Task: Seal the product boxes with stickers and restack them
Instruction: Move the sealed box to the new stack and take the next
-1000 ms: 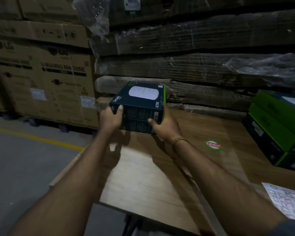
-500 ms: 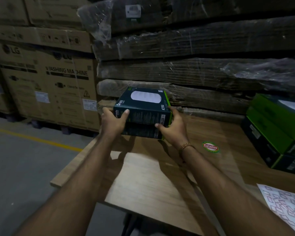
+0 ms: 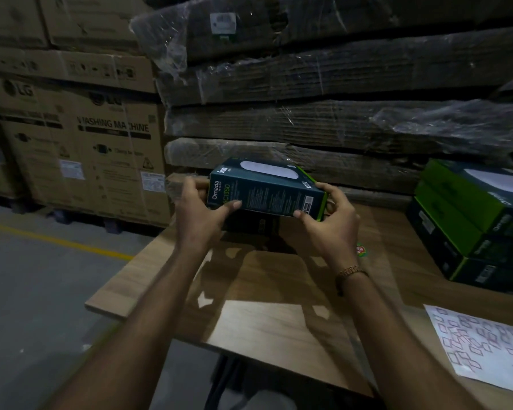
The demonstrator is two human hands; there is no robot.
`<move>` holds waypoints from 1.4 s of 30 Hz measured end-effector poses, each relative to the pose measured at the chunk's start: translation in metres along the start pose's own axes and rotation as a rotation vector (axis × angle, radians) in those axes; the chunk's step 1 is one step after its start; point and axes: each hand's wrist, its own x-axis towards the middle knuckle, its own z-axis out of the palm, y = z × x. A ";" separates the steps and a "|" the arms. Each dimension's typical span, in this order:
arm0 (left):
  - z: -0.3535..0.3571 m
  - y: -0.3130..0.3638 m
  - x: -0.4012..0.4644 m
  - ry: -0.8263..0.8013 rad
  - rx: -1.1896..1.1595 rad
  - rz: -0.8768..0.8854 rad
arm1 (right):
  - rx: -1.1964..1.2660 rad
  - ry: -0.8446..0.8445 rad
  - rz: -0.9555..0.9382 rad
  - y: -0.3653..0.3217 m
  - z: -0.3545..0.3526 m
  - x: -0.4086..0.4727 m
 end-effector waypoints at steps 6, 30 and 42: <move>0.011 0.029 -0.048 -0.037 -0.100 0.054 | -0.014 -0.028 -0.040 0.000 -0.056 -0.025; 0.060 0.050 -0.219 -0.110 -0.622 -0.301 | -0.291 0.068 -0.058 0.006 -0.186 -0.153; 0.086 0.090 -0.239 -0.005 -0.781 -0.702 | -0.507 0.131 -0.070 0.009 -0.164 -0.186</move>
